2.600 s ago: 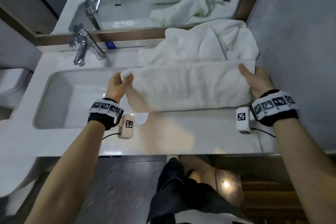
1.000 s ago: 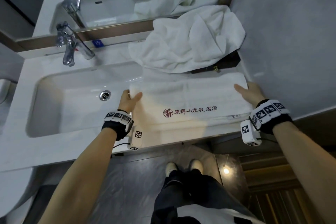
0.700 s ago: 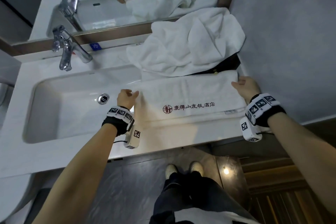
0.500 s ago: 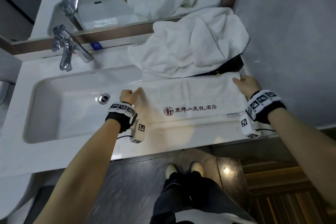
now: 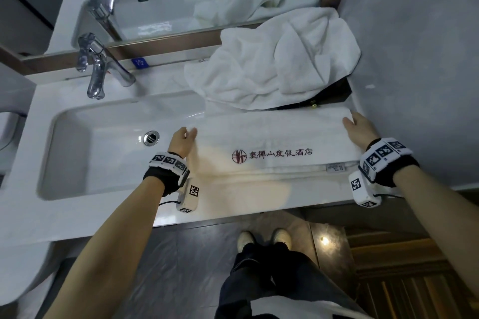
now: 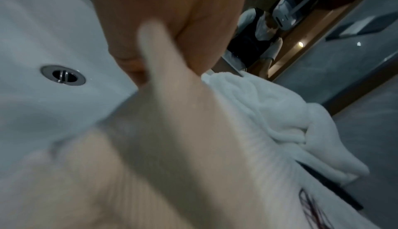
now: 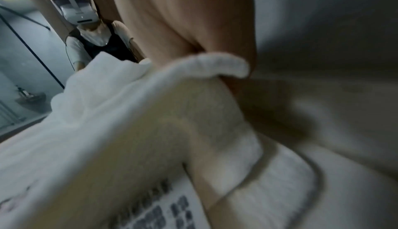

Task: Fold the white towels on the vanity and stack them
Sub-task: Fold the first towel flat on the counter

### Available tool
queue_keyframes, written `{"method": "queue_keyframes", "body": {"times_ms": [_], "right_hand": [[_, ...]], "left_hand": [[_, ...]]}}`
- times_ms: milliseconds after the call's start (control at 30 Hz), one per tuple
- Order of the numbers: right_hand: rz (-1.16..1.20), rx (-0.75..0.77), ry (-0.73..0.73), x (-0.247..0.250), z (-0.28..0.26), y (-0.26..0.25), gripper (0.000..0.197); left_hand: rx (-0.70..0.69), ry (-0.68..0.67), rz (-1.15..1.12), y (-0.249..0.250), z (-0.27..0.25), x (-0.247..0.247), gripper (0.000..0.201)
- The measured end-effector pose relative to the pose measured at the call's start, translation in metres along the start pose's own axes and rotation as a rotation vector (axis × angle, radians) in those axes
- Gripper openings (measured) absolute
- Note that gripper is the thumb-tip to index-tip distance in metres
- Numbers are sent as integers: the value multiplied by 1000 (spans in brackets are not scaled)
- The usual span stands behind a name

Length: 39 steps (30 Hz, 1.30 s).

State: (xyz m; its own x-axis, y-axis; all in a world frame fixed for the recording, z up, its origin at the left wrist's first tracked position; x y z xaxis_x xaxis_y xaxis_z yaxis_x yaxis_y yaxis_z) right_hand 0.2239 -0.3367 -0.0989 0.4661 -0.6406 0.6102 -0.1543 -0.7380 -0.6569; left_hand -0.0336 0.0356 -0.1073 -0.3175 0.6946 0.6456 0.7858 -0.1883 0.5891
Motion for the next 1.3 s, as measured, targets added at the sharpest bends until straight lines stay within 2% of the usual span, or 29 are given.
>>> {"method": "queue_keyframes", "body": {"times_ms": [67,133,233,400,467,500,567,633,700,733,800,900,1000,1100,1300], "right_hand": [[-38,-56,-35,-4,-5,16,45],[-26,-102,-50,-6,-10,29,50],[-14,-133,-68,-7,-18,41,51],[-46,-34,18,-1,-29,38,49],[-40,13,61,1,-34,37,44],[-53,23,71,1,-38,37,43],[-138,42,89,-1,-46,35,43],[-288,146,192,-1,-58,22,42],[-342,297,272,-9,-71,0,47],[-337,367,243,-20,-77,-12,50],[-416,487,116,-51,-84,-34,53],[-606,563,-36,-101,-88,-50,55],[-732,596,-71,-132,-82,-46,56],[-765,599,-117,-143,-70,-32,55],[-695,485,-7,-96,-49,5,58]], "left_hand": [[67,-121,-40,-11,-6,-10,23],[134,-226,-69,-23,-13,-17,36],[114,-289,-55,-30,-21,-20,28],[14,-262,-108,-26,-30,-13,20],[26,-244,-83,-28,-35,-15,22],[41,-213,-33,-30,-36,-16,26],[53,-58,125,-30,-40,-12,46],[-73,150,301,-13,-48,-7,58],[-316,261,438,20,-59,-17,59],[-430,244,492,37,-65,-30,58],[-591,124,602,60,-74,-66,56],[-671,-5,748,74,-78,-116,55],[-619,-42,809,71,-69,-143,53],[-567,-25,834,61,-58,-148,54],[-418,35,720,22,-40,-103,64]]}}
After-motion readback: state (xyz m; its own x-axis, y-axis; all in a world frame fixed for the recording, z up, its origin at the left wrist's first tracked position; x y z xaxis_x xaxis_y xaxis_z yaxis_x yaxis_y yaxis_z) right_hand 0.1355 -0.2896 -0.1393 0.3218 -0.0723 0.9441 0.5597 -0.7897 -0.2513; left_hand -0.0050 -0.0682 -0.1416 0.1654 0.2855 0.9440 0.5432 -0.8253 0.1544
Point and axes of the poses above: each hand's wrist, its own z-axis towards the middle knuckle, its own x-axis out of the back of the hand, y = z × x, the point moved 6 cm from there along z, towards the middle knuckle, and after that the axes turned 6 degrees about z, right-handed, at the moved point
